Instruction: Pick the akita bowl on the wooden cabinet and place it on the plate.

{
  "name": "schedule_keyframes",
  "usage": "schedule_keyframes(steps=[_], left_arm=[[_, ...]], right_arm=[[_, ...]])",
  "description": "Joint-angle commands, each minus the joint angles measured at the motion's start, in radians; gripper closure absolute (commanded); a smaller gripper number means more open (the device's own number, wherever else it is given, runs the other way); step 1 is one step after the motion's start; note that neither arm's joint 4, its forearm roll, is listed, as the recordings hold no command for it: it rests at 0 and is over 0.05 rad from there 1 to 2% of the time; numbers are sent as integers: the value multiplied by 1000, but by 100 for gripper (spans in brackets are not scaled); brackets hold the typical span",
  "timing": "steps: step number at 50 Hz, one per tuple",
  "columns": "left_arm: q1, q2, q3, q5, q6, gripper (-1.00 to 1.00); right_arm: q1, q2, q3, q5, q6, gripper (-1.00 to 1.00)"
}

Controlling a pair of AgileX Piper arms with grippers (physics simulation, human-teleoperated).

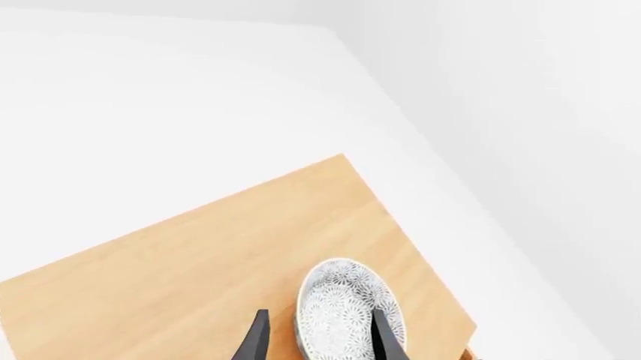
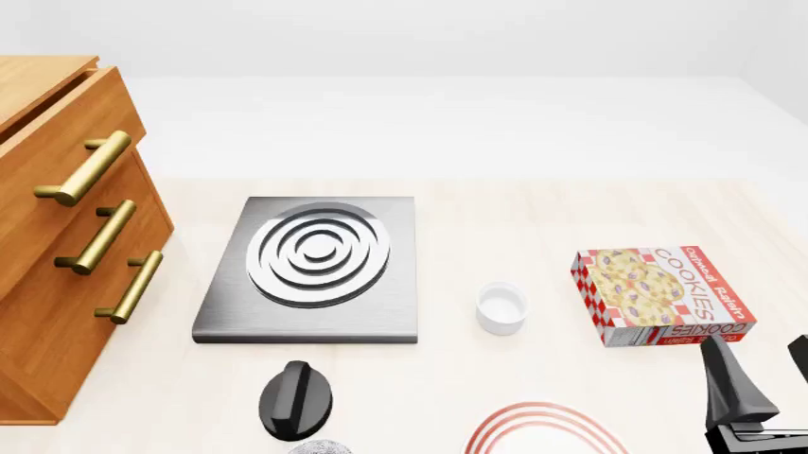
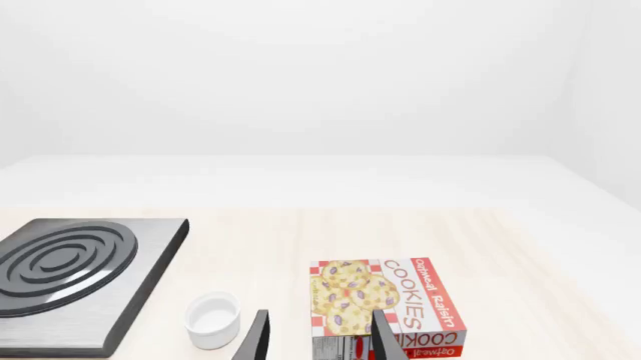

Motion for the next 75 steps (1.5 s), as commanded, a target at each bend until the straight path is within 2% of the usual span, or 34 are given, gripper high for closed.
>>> schedule_keyframes(steps=[1,56,75], left_arm=[[-5,14,-2,-4,4,-100],[-22,68,5,-33,42,-100],[-26,69,43,-47,56,-100]], right_arm=[[0,0,0,0,0,-100],[0,0,0,0,0,-100],[0,0,0,0,0,-100]])
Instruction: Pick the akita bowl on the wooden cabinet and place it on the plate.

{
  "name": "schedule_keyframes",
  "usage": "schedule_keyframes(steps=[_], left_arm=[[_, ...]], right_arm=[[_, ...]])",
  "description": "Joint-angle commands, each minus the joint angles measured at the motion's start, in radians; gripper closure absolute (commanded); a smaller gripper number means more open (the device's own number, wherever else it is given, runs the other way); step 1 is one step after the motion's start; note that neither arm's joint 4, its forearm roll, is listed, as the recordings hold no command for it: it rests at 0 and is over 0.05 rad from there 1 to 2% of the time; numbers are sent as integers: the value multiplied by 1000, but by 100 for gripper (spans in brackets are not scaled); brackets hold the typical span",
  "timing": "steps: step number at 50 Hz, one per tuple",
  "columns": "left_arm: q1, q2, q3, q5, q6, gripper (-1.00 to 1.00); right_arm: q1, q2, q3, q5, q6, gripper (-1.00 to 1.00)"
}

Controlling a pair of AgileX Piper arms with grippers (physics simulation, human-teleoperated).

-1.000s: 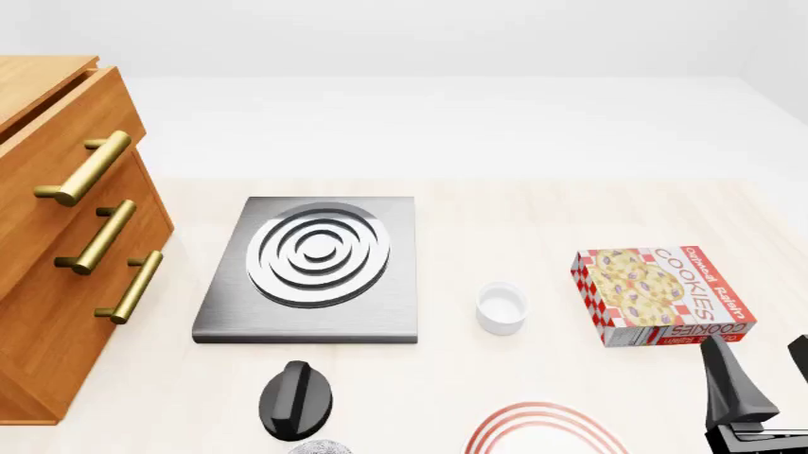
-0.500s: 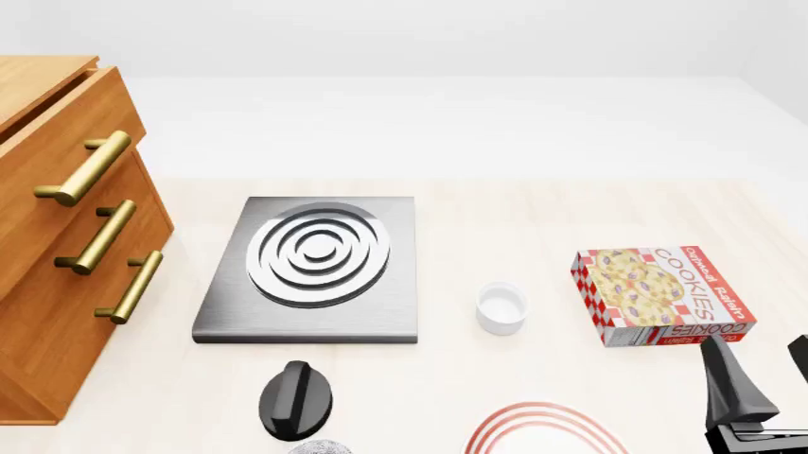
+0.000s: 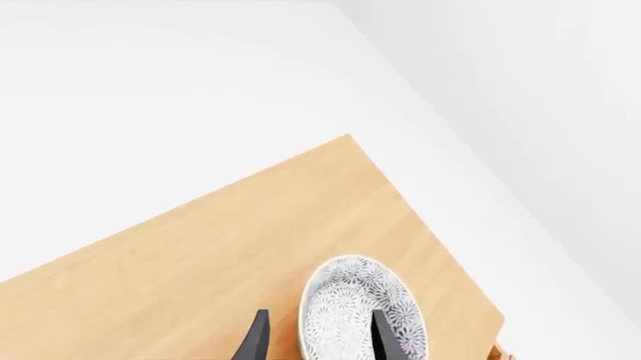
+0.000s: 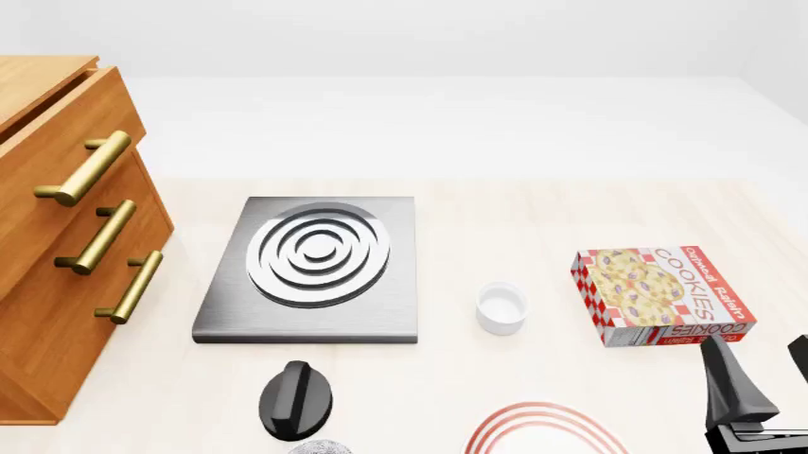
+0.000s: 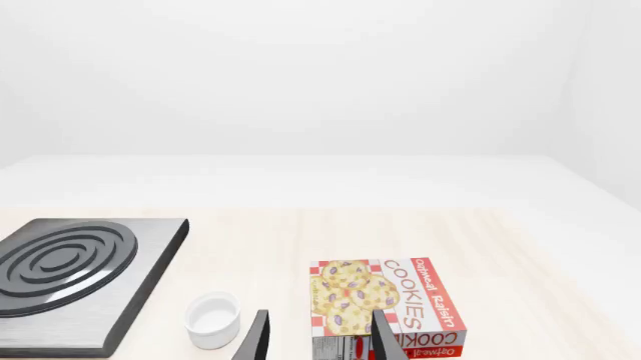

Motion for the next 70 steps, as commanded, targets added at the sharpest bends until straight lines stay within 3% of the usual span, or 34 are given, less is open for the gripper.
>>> schedule_keyframes(steps=[1,14,15,16,17,22,30,42,44,58,70], left_arm=[[-6,3,20,-8,7,-100],[-32,0,38,-21,29,-100],[-38,-14,47,-33,25,-100],[-56,-58,95,-95,-48,-100],[-59,-71,87,-97,-24,100],[-61,-91,69,-76,-28,100],[-26,-101,100,-67,-101,100],[-49,-150,140,-48,-197,100],[-67,-158,155,-41,-236,100],[-126,-214,145,15,-318,100],[-184,-277,105,73,-346,100]], right_arm=[[0,0,0,0,0,-100],[0,0,0,0,0,-100],[0,0,0,0,0,-100],[0,0,0,0,0,-100],[0,0,0,0,0,-100],[0,0,0,0,0,-100],[0,0,0,0,0,-100],[0,0,0,0,0,-100],[0,0,0,0,0,-100],[0,0,0,0,0,-100],[0,0,0,0,0,-100]])
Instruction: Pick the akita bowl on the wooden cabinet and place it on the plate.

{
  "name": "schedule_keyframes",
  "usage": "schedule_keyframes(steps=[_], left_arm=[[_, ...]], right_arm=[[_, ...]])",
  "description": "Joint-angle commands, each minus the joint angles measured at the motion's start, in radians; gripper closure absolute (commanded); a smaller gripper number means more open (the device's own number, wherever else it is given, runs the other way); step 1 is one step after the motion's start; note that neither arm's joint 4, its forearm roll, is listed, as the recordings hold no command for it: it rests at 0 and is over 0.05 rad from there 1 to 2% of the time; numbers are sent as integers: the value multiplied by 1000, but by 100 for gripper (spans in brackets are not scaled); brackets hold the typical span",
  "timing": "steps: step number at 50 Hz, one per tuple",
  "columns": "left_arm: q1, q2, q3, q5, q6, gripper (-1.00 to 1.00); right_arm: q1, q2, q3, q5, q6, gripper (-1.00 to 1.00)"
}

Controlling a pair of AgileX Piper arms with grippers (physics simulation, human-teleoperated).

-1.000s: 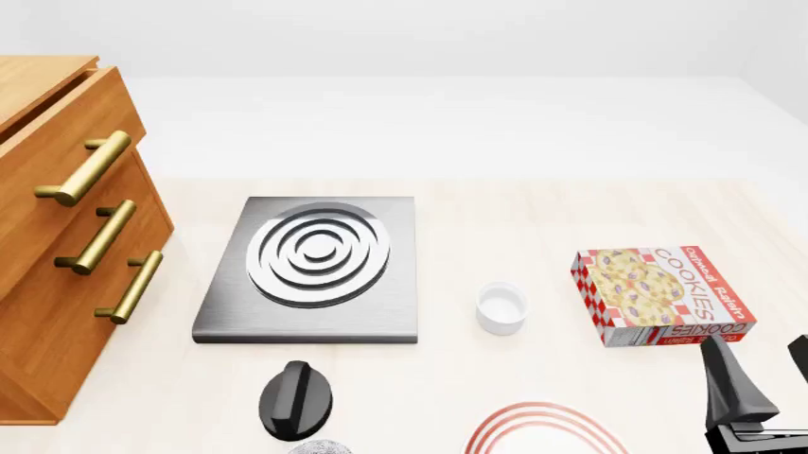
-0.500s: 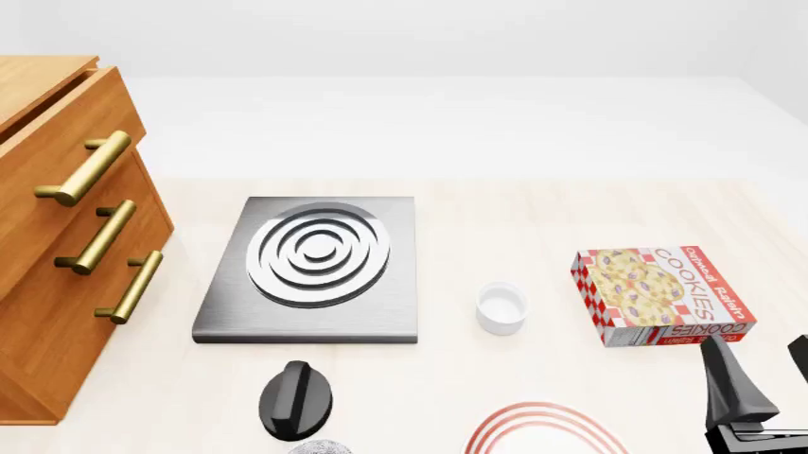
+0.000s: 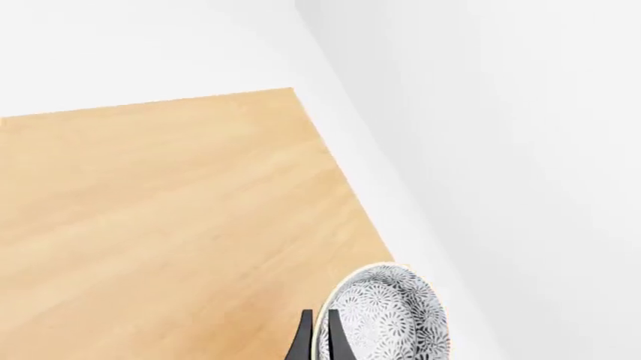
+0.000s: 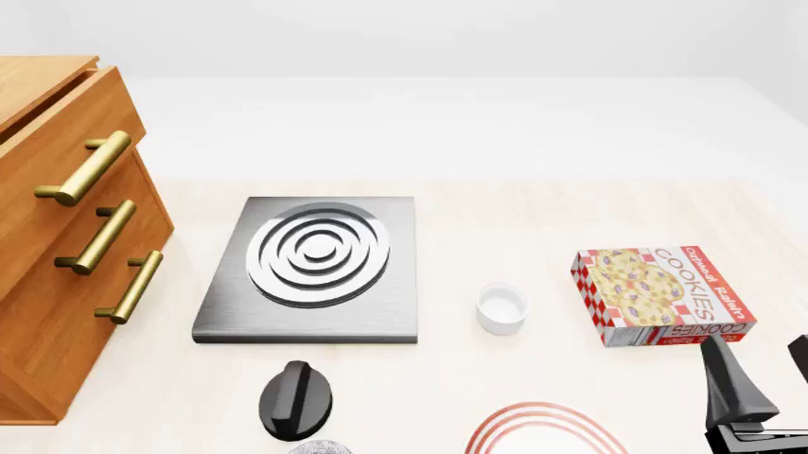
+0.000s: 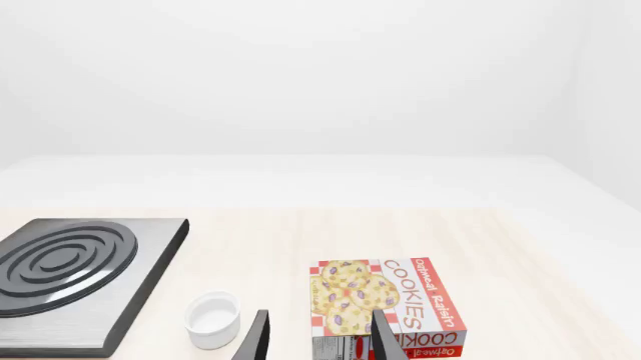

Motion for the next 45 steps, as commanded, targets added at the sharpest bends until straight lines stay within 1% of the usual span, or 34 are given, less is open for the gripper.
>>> schedule_keyframes(steps=[1,11,17,45], left_arm=[[-49,-58,-29,46,-32,100],[-78,-81,-70,81,-26,100],[-103,-87,-74,87,-21,100],[-282,-119,-100,124,13,100]], right_arm=[[0,0,0,0,0,-100],[0,0,0,0,0,-100],[0,0,0,0,0,-100],[0,0,0,0,0,-100]])
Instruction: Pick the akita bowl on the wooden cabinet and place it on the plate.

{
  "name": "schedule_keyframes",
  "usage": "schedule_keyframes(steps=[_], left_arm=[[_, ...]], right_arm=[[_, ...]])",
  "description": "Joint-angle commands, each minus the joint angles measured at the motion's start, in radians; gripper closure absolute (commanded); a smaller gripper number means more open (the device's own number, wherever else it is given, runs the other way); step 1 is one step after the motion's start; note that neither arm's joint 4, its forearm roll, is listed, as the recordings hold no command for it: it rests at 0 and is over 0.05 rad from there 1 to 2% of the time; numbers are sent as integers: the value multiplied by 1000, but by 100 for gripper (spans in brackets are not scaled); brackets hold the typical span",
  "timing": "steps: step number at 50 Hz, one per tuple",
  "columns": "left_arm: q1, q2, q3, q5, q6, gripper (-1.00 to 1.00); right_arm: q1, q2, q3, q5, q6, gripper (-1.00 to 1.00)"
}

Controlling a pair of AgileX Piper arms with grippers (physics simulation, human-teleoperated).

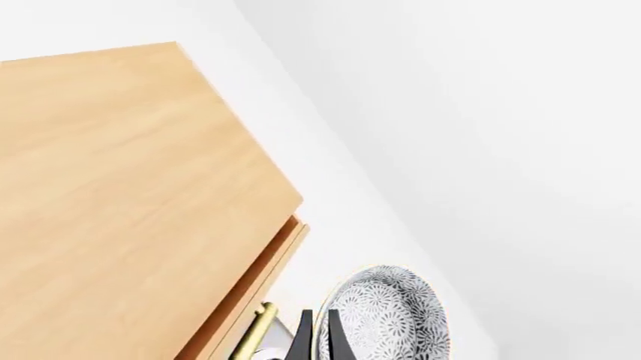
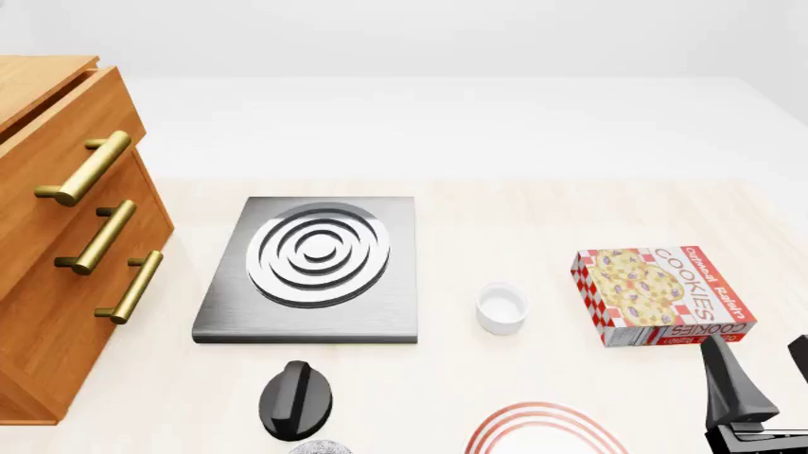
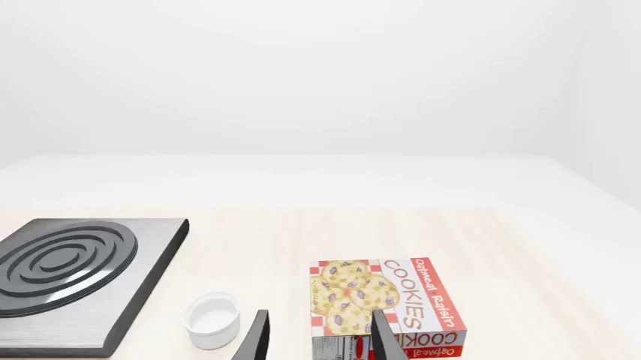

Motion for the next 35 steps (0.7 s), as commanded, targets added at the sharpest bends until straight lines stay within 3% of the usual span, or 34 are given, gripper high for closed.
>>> schedule_keyframes(steps=[1,35], left_arm=[[-69,-8,-19,9,19,100],[-233,-4,-47,37,57,100]], right_arm=[[0,0,0,0,0,-100],[0,0,0,0,0,-100]])
